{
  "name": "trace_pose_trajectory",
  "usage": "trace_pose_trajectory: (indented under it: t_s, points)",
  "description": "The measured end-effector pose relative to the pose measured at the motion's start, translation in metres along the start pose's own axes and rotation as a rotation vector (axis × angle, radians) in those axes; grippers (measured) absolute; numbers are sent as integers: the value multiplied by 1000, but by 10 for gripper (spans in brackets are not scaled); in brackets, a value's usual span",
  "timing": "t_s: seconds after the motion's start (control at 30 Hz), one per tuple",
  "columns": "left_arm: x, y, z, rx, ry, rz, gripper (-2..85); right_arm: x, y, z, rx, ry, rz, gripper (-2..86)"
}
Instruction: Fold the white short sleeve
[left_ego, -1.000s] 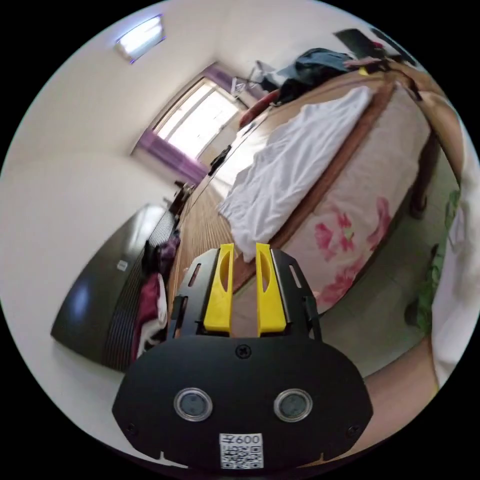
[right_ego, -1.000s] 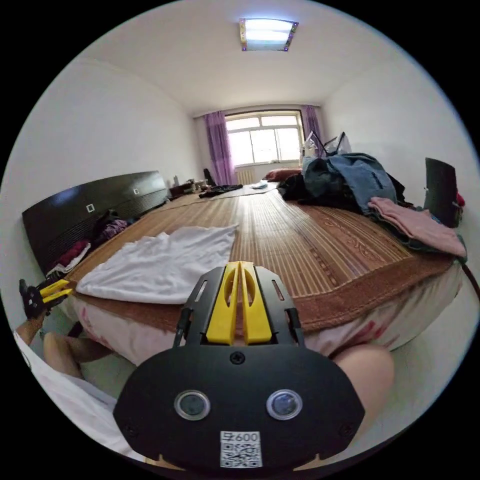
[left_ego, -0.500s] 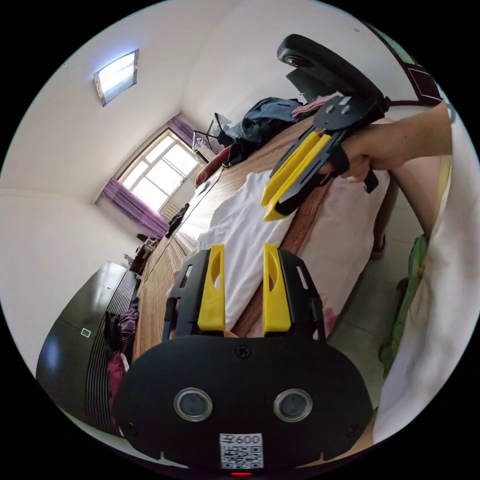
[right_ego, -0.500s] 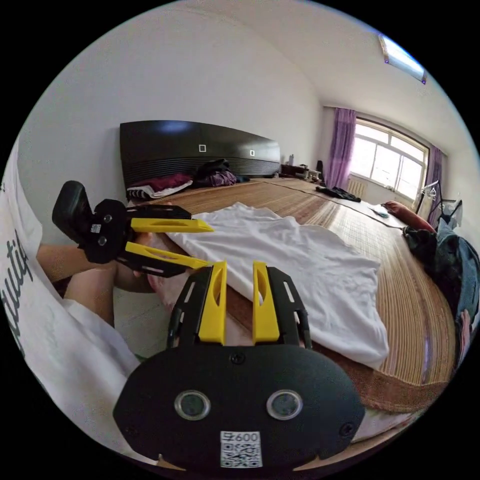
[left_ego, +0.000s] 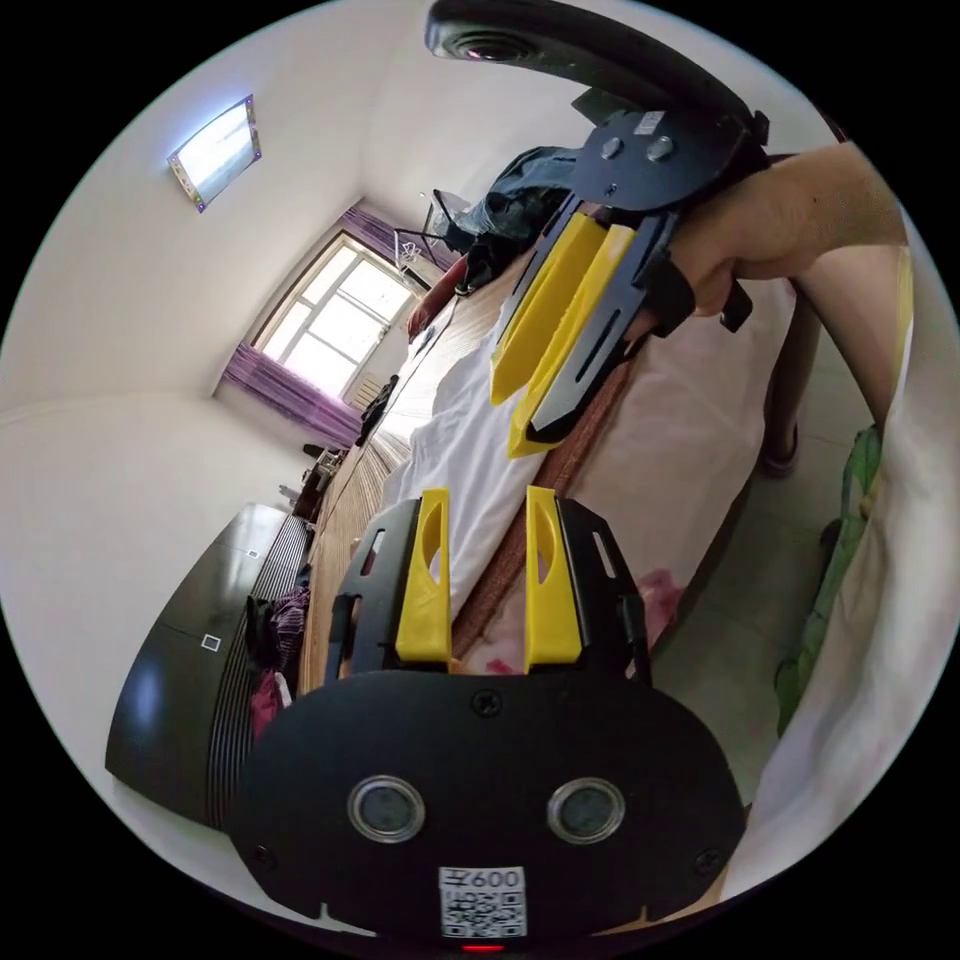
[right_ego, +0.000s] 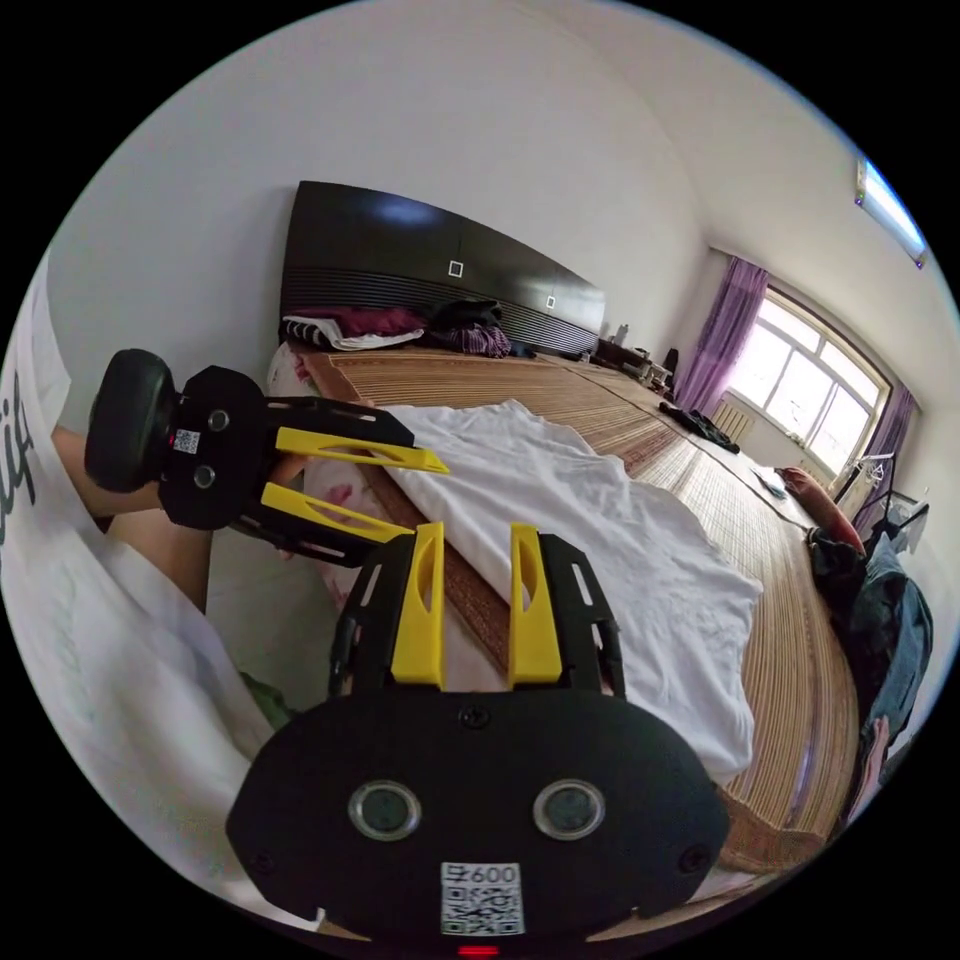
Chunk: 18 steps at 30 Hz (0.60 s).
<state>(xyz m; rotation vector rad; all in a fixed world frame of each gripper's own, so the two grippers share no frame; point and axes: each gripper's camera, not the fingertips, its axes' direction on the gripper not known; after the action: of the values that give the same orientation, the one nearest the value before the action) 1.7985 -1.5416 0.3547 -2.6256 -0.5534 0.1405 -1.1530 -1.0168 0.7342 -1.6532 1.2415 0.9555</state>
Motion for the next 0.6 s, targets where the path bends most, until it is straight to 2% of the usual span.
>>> trace_pose_trajectory:
  t_s: [0.13, 0.33, 0.47, 0.6]
  points:
    - [-21, 23, 8, 33, 77, -76, 111, 6, 16, 8, -5, -13, 13, 77]
    - [-25, 51, 18, 35, 66, -2, 109, 19, 35, 20, 2, 2, 57, 74]
    - [-65, 78, 44, -47, 209, -136, 103, 10, 44, 39, -70, 82, -38, 71]
    - [-90, 110, 50, -36, 237, -152, 100, 8, 54, 55, -86, 63, -39, 67]
